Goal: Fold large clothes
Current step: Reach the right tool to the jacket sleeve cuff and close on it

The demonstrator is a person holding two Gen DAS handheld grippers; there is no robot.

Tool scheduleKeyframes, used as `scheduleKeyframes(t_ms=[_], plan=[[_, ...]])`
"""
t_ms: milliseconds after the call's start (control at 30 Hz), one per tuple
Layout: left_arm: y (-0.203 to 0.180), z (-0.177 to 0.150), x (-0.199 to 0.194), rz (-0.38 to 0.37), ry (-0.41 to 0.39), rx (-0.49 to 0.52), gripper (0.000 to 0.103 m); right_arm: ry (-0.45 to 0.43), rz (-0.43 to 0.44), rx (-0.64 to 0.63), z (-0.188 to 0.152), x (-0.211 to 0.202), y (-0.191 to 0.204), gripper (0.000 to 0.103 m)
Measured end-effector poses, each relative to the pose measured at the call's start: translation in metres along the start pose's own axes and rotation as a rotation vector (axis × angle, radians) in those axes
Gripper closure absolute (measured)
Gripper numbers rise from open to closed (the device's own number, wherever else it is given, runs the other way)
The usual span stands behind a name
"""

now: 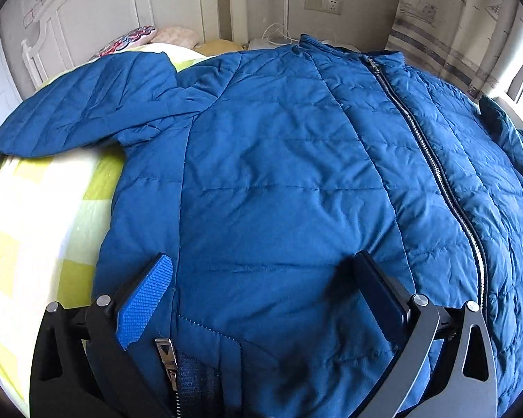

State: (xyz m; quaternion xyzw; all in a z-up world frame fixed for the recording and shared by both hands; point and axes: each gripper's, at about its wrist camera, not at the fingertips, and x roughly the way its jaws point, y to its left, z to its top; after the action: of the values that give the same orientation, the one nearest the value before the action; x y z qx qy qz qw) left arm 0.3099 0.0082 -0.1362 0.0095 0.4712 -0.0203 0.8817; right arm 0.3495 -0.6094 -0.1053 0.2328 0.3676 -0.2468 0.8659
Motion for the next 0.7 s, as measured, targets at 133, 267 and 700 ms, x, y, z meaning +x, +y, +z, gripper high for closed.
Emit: scheduleKeyframes(t_ms=[133,267,700], plan=[[-0.002,0.001,0.002,0.017,0.004,0.006,0.004,-0.124,0.018,-0.047,-0.002,-0.024,0.026,0.088],[-0.001,0.0,0.001,0.009,-0.001,0.006,0.004,-0.289,0.132,-0.247,-0.012,-0.078,0.093,0.09],[0.005,-0.001,-0.003,-0.025,-0.019,-0.012,0.004,0.063,0.394,-0.955,-0.201,-0.083,0.265,0.035]])
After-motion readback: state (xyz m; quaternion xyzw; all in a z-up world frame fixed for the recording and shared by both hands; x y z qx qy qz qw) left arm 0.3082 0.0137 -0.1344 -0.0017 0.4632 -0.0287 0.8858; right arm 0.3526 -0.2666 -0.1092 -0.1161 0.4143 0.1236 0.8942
